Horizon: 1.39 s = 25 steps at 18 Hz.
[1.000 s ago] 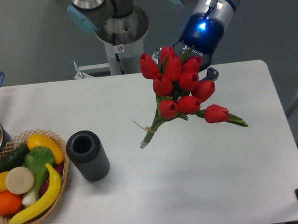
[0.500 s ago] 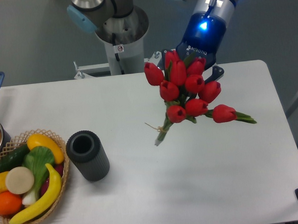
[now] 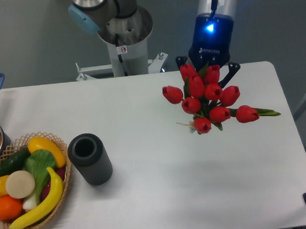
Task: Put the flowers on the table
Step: 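Carry the red tulip bouquet in the gripper toward the table's open area, then lower the held tulip bouquet down onto the table surface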
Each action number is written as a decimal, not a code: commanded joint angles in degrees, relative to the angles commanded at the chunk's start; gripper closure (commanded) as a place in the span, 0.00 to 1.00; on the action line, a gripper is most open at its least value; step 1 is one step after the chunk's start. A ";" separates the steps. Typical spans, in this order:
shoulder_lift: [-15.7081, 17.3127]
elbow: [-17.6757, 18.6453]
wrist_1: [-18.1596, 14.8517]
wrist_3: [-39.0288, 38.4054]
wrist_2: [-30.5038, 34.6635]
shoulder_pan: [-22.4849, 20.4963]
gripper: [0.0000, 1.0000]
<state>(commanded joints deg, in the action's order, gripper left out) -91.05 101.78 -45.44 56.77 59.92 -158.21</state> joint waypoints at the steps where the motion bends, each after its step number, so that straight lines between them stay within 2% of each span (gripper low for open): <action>1: -0.26 0.52 -0.09 1.05 2.28 0.61 0.70; 5: -2.72 0.79 -0.35 1.68 9.40 2.19 0.70; 9: -7.11 0.70 -0.79 3.08 19.86 6.67 0.70; 13: -10.37 0.71 -1.93 3.09 25.93 9.23 0.71; 17: -12.74 1.58 -2.29 3.09 26.91 10.11 0.71; 25: -19.06 0.36 -2.02 3.09 28.14 11.86 0.70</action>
<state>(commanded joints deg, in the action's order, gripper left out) -110.12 102.13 -47.46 59.85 88.06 -146.34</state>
